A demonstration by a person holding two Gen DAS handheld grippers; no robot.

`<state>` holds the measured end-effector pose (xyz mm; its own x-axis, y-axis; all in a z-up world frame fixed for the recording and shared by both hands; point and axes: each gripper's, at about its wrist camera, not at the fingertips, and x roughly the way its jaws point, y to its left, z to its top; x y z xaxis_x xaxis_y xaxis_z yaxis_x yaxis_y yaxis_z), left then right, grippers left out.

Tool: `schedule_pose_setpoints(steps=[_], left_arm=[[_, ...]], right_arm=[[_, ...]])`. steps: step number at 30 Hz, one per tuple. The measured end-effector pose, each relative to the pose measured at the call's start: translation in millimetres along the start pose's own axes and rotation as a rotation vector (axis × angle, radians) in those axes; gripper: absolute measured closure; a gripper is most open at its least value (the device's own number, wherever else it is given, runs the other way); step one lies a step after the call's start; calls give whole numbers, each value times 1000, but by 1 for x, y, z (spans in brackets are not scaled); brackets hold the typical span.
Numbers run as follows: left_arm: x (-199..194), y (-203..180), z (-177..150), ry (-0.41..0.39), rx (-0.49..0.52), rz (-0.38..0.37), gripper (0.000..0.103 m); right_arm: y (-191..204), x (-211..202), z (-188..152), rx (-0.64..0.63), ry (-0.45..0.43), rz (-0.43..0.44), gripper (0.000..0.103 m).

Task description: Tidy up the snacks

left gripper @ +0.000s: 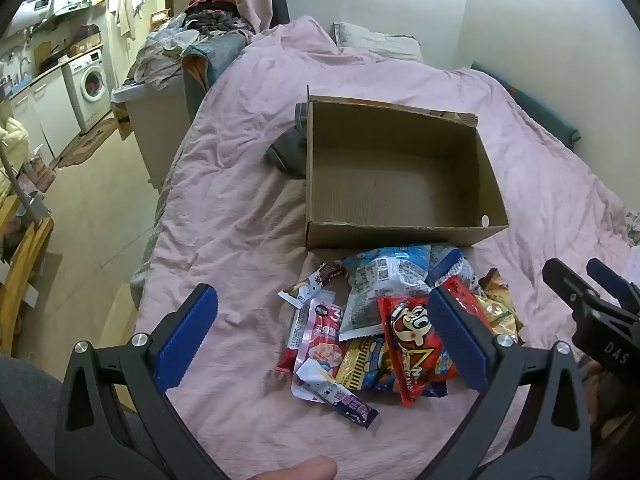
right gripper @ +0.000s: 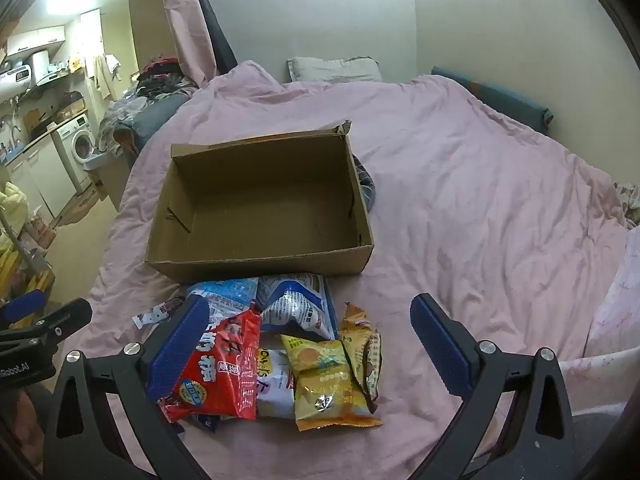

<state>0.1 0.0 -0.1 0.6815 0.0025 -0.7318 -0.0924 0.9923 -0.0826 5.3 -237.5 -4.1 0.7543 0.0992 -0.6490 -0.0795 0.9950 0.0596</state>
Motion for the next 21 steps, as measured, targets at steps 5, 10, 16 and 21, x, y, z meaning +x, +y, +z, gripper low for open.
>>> schedule_pose_setpoints(steps=[5, 10, 16, 21], left_arm=[[-1, -2, 0, 3, 6, 1, 0], [0, 2, 1, 5, -2, -1, 0], [0, 1, 0, 3, -4, 2, 0], [-1, 2, 0, 2, -5, 2, 0]], right_arm=[[0, 2, 0, -1, 6, 2, 1], [-1, 2, 0, 5, 0, 2, 1], [-1, 0, 1, 8, 1, 0, 0], [-2, 3, 0, 10, 1, 1, 0]])
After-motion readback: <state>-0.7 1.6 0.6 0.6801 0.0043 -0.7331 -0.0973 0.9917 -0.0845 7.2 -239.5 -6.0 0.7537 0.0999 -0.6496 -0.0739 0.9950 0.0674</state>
